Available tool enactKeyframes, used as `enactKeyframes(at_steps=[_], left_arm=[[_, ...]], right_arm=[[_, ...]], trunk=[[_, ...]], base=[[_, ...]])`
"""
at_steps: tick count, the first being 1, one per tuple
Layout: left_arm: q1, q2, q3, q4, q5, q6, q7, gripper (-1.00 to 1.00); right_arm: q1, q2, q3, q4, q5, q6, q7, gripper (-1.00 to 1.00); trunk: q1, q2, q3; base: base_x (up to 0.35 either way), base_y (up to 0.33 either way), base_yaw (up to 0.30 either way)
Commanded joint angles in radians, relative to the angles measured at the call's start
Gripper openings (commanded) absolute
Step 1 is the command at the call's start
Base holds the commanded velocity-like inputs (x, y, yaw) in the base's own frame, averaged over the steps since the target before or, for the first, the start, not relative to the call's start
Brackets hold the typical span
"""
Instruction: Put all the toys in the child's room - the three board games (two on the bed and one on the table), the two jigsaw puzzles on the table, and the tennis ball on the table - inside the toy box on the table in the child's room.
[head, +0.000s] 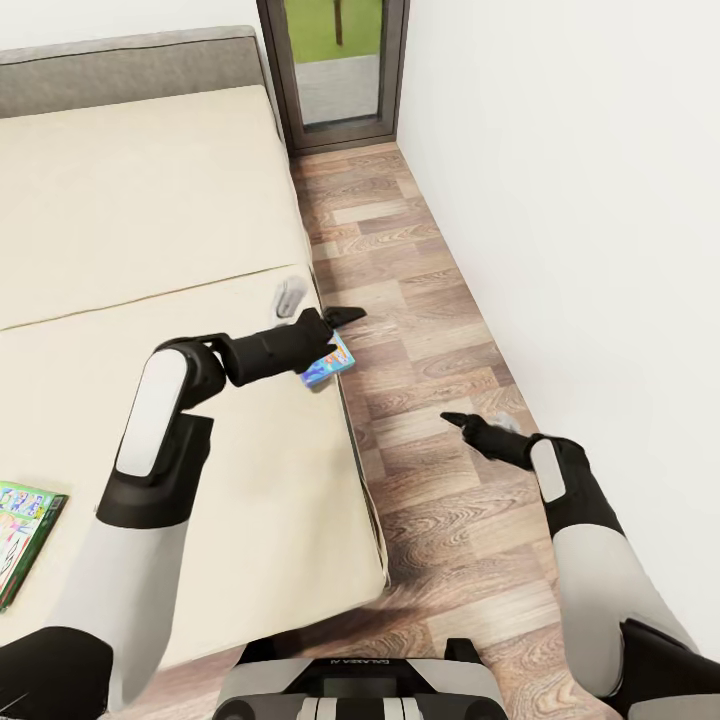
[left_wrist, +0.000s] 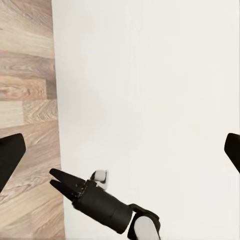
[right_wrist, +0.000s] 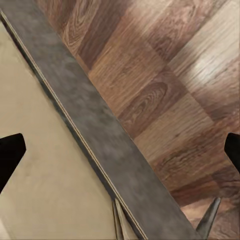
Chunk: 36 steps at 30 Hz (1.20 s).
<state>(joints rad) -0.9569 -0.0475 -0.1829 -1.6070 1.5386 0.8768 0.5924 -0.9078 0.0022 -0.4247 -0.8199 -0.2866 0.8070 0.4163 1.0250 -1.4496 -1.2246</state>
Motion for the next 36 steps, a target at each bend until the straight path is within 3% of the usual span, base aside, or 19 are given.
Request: enactKeyframes(at_steps=[1,4,7,8,10,11,13,16,18,19,21,22,24,27,36], left_arm=[[-0.001,0.007,0.000,-0.001,0.029,0.002,0.012,1.00],[0.000,0.013,0.000,-0.001,0.046,0.004,0.014,1.00],[0.005,0.025,0.000,-0.002,0.103,0.007,0.017,1.00],[0.005,0.025,0.000,-0.002,0.103,0.007,0.017,1.00],[0.012,0.030,-0.002,-0.002,0.157,0.008,0.021,1.00],[0.012,0.030,-0.002,-0.002,0.157,0.008,0.021,1.00],[0.018,0.037,-0.002,-0.002,0.218,0.009,0.033,1.00],[0.021,0.042,-0.003,-0.002,0.249,0.010,0.043,1.00],[0.026,0.053,-0.003,-0.002,0.306,0.010,0.069,1.00],[0.026,0.053,-0.003,-0.002,0.306,0.010,0.069,1.00],[0.029,0.063,-0.003,-0.002,0.354,0.010,0.099,1.00],[0.029,0.063,-0.003,-0.002,0.354,0.010,0.099,1.00],[0.028,0.070,-0.001,-0.002,0.391,0.010,0.123,1.00],[0.024,0.073,-0.001,-0.002,0.415,0.010,0.138,1.00],[0.012,0.086,0.004,-0.002,0.446,0.011,0.156,1.00]], right_arm=[[-0.004,0.000,-0.005,0.006,-0.006,-0.020,0.040,1.00],[-0.007,0.000,-0.006,0.011,-0.011,-0.043,0.073,1.00],[-0.013,0.000,-0.002,0.020,-0.022,-0.089,0.145,1.00],[-0.013,0.000,-0.002,0.020,-0.022,-0.089,0.145,1.00],[-0.017,-0.001,0.011,0.024,-0.027,-0.106,0.174,1.00],[-0.017,-0.001,0.011,0.024,-0.027,-0.106,0.174,1.00],[-0.021,-0.002,0.027,0.026,-0.031,-0.119,0.198,1.00],[-0.023,-0.002,0.034,0.027,-0.032,-0.124,0.211,1.00],[-0.026,-0.001,0.044,0.027,-0.034,-0.132,0.238,1.00],[-0.026,-0.001,0.044,0.027,-0.034,-0.132,0.238,1.00],[-0.028,0.002,0.051,0.027,-0.034,-0.139,0.267,1.00],[-0.028,0.002,0.051,0.027,-0.034,-0.139,0.267,1.00],[-0.029,0.006,0.057,0.021,-0.034,-0.150,0.287,1.00],[-0.030,0.009,0.061,0.005,-0.034,-0.163,0.298,1.00],[-0.032,0.009,0.065,-0.030,-0.034,-0.179,0.307,1.00]], trunk=[[0.000,0.000,0.000],[0.000,0.000,0.000],[0.000,0.000,0.000],[0.000,0.000,0.000],[0.000,0.000,0.000],[0.000,0.000,0.000],[0.000,0.000,0.000],[0.000,0.000,0.000],[0.000,0.000,0.000],[0.000,0.000,0.000],[0.000,0.000,0.000],[0.000,0.000,0.000],[0.000,0.000,0.000],[0.004,-0.007,-0.004],[0.038,-0.070,-0.032]], base=[[0.000,0.000,0.000],[0.000,0.000,0.000],[0.000,0.000,0.000],[0.000,0.000,0.000],[0.000,0.000,0.000],[0.000,0.000,0.000],[0.000,0.000,0.000],[0.000,0.000,0.000],[0.000,0.000,0.000],[0.000,0.000,0.000],[0.000,0.000,0.000],[0.000,0.000,0.000],[0.000,0.000,0.000],[0.000,0.000,0.000],[0.000,0.000,0.000]])
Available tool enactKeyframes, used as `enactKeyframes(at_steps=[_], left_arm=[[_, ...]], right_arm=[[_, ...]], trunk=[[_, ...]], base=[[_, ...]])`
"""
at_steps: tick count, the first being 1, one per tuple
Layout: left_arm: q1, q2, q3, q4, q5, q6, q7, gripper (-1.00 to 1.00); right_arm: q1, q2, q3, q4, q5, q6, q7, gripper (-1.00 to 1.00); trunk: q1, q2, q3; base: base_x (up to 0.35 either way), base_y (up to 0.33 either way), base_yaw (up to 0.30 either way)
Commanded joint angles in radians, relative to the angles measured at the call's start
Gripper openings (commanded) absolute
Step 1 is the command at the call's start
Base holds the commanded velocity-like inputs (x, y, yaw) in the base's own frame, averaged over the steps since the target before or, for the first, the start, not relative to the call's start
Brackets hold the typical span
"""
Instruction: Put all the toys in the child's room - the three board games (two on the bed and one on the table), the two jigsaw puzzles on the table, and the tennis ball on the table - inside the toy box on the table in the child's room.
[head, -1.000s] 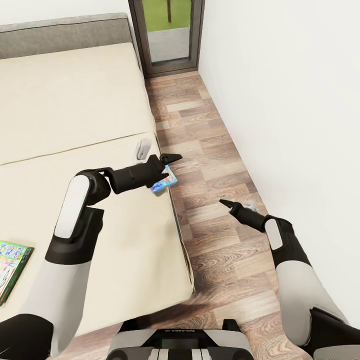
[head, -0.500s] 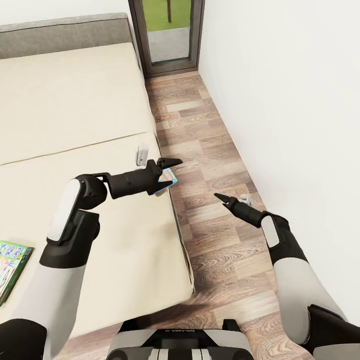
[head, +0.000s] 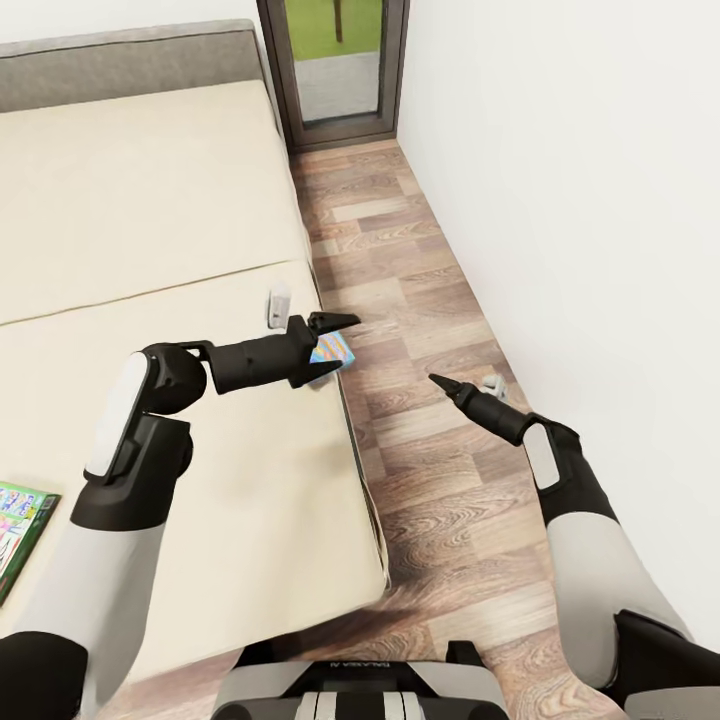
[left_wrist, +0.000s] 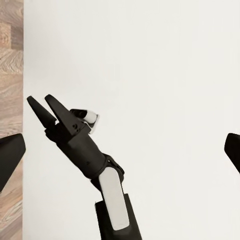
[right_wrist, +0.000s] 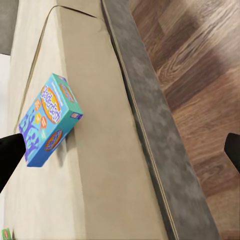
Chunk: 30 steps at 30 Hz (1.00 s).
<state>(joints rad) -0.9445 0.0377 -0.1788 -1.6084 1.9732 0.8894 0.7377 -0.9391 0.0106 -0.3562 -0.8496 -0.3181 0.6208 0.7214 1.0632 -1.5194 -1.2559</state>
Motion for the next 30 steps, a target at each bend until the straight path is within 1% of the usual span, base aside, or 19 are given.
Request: enactKeyframes(at_steps=[1,4,6,7,9,10,12,17,24,30], left_arm=[[-0.007,0.004,0.003,0.000,0.015,-0.002,0.012,1.00],[-0.015,0.008,0.008,0.000,0.019,-0.002,0.013,1.00],[-0.031,0.015,0.022,0.000,0.028,-0.002,0.015,1.00],[-0.031,0.015,0.022,0.000,0.028,-0.002,0.015,1.00],[-0.042,0.020,0.036,0.000,0.043,-0.002,0.016,1.00],[-0.042,0.020,0.036,0.000,0.043,-0.002,0.016,1.00],[-0.048,0.025,0.045,0.000,0.059,-0.002,0.017,1.00],[-0.047,0.030,0.053,0.000,0.076,-0.002,0.018,1.00],[-0.043,0.036,0.056,0.000,0.087,-0.001,0.019,1.00],[-0.030,0.038,0.054,0.001,0.091,-0.001,0.021,1.00]], right_arm=[[-0.004,-0.001,-0.004,-0.005,-0.003,0.007,0.004,1.00],[-0.011,-0.003,-0.003,-0.008,-0.004,0.007,0.006,1.00],[-0.030,-0.005,-0.004,-0.013,-0.006,0.011,0.008,1.00],[-0.030,-0.005,-0.004,-0.013,-0.006,0.011,0.008,1.00],[-0.052,-0.007,-0.004,-0.015,-0.007,0.021,0.010,1.00],[-0.052,-0.007,-0.004,-0.015,-0.007,0.021,0.010,1.00],[-0.070,-0.008,-0.005,-0.017,-0.008,0.040,0.013,1.00],[-0.093,-0.010,-0.005,-0.019,-0.010,0.070,0.016,1.00],[-0.115,-0.012,-0.007,-0.018,-0.011,0.092,0.020,1.00],[-0.123,-0.011,-0.007,-0.019,-0.012,0.098,0.021,1.00]], trunk=[[0.004,-0.008,-0.004],[0.015,-0.029,-0.013],[0.023,-0.043,-0.019],[0.027,-0.050,-0.022],[0.035,-0.064,-0.029],[0.038,-0.071,-0.032],[0.046,-0.085,-0.038],[0.065,-0.120,-0.054],[0.092,-0.169,-0.076],[0.092,-0.169,-0.076]], base=[[0.000,0.000,0.000],[0.000,0.000,0.000],[0.000,0.000,0.000],[0.000,0.000,0.000],[0.000,0.000,0.000],[0.000,0.000,0.000],[0.000,0.000,0.000],[0.000,0.000,0.000],[0.000,0.000,0.000],[0.000,0.000,0.000]])
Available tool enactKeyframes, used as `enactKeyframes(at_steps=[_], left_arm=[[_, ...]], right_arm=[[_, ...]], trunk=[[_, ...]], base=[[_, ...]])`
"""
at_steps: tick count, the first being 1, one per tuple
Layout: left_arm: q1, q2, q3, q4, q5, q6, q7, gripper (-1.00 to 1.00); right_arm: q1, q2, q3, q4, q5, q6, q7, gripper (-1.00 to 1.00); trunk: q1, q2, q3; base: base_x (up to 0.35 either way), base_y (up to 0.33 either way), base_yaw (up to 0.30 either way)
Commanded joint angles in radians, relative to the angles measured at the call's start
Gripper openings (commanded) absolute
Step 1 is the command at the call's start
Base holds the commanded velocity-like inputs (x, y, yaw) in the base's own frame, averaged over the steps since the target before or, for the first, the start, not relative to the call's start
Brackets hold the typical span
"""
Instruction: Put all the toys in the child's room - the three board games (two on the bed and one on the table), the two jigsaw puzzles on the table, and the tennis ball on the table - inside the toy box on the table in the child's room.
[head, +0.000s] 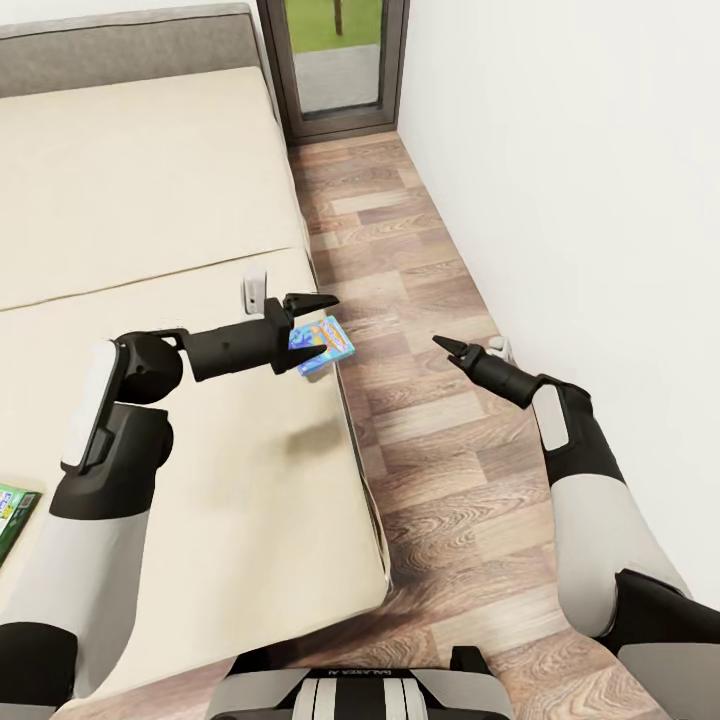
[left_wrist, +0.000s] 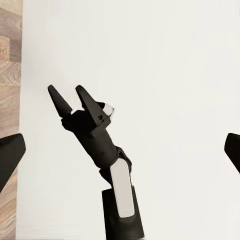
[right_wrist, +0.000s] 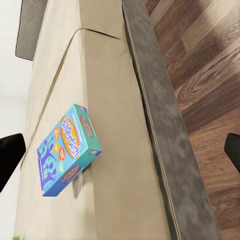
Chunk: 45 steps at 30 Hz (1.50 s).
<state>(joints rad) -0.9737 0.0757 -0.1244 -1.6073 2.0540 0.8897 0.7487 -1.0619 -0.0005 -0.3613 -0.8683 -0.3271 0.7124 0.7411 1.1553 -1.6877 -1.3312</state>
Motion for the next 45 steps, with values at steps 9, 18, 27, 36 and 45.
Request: enactKeyframes(at_steps=[9,18,27,36,45], left_arm=[[0.030,0.000,-0.002,0.000,0.012,-0.002,0.011,1.00],[0.039,0.000,0.001,0.000,0.006,-0.003,0.012,1.00],[-0.032,0.037,0.007,0.000,0.004,-0.008,0.045,1.00],[-0.108,0.063,0.008,0.001,0.012,-0.011,0.133,1.00],[-0.152,0.070,0.009,0.001,0.022,-0.013,0.218,1.00]], right_arm=[[-0.004,0.002,-0.001,0.001,-0.003,0.007,0.002,1.00],[-0.007,0.000,-0.002,0.006,-0.001,0.007,0.001,1.00],[-0.007,-0.002,-0.004,0.013,-0.004,0.009,0.004,1.00],[-0.002,-0.018,-0.009,0.016,-0.005,0.010,0.006,1.00],[-0.006,-0.055,-0.011,0.054,-0.016,0.012,0.006,1.00]], trunk=[[0.000,0.000,0.000],[0.000,0.000,0.000],[0.000,0.000,0.000],[0.000,0.000,0.000],[0.000,0.000,0.000]], base=[[0.000,0.000,0.070],[0.000,0.000,0.228],[0.000,0.000,0.202],[0.000,0.000,0.065],[0.000,0.000,0.020]])
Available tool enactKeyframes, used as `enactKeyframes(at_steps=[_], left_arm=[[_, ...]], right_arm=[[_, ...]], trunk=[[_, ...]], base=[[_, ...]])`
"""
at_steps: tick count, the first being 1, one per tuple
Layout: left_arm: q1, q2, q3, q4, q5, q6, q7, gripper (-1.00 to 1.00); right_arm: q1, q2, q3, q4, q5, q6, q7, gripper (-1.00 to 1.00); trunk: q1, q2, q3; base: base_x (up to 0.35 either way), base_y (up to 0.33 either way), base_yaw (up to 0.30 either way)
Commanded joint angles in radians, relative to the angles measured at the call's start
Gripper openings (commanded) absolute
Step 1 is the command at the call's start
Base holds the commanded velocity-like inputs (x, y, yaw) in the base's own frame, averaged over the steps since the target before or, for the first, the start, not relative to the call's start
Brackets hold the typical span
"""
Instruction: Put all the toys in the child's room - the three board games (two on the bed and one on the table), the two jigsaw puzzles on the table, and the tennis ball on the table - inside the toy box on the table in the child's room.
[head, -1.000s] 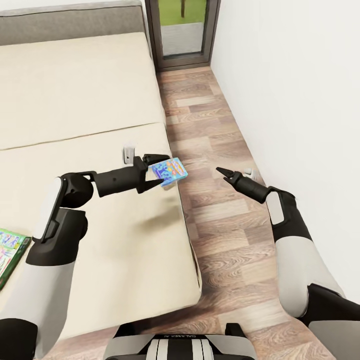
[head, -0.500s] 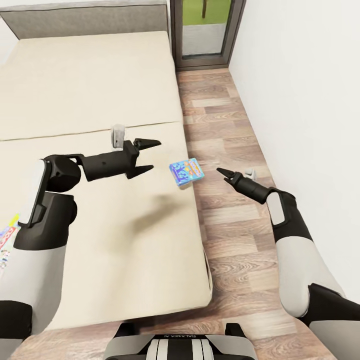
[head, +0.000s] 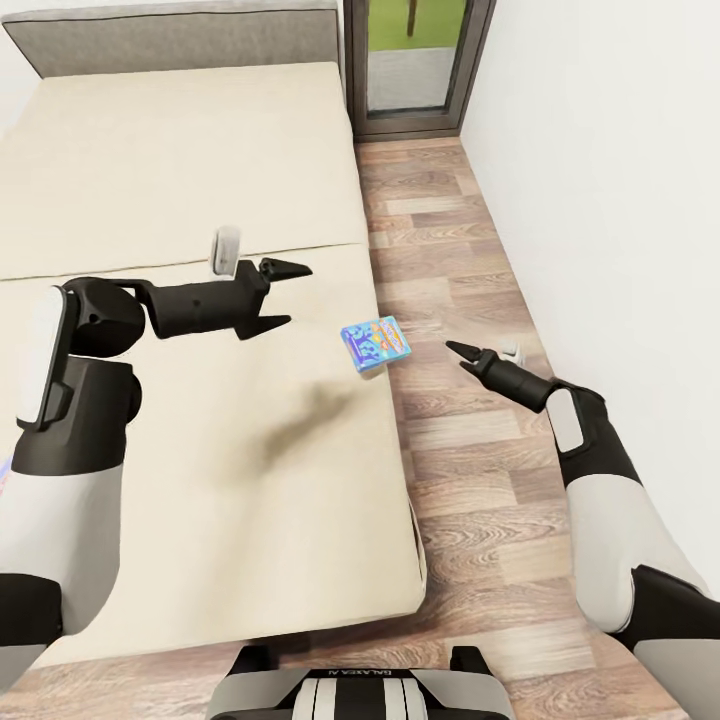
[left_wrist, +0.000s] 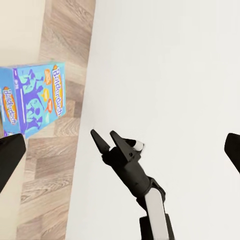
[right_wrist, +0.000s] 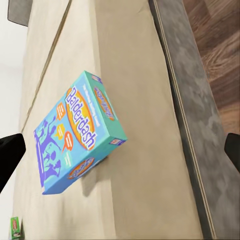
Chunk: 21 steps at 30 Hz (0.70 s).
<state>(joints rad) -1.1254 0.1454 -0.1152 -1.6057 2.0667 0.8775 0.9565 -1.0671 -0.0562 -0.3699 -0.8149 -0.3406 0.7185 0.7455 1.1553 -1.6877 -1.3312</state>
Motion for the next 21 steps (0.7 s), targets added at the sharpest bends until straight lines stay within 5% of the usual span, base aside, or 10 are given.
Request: enactKeyframes(at_steps=[1,10,21], left_arm=[[-0.007,0.000,0.000,-0.001,0.012,-0.001,0.019,1.00],[-0.054,0.000,-0.001,0.004,0.020,-0.002,0.050,1.00],[-0.089,0.003,-0.001,0.009,0.023,-0.002,0.059,1.00]], right_arm=[[-0.002,-0.009,-0.003,0.013,-0.008,0.006,0.002,1.00],[-0.004,-0.067,-0.003,0.061,-0.074,0.003,0.001,1.00],[-0.003,-0.086,-0.001,0.075,-0.116,-0.002,0.000,1.00]], trunk=[[0.000,0.000,0.000],[0.000,0.000,0.000],[0.000,0.000,0.000]], base=[[0.000,0.000,0.010],[0.000,0.000,0.005],[0.000,0.000,0.001]])
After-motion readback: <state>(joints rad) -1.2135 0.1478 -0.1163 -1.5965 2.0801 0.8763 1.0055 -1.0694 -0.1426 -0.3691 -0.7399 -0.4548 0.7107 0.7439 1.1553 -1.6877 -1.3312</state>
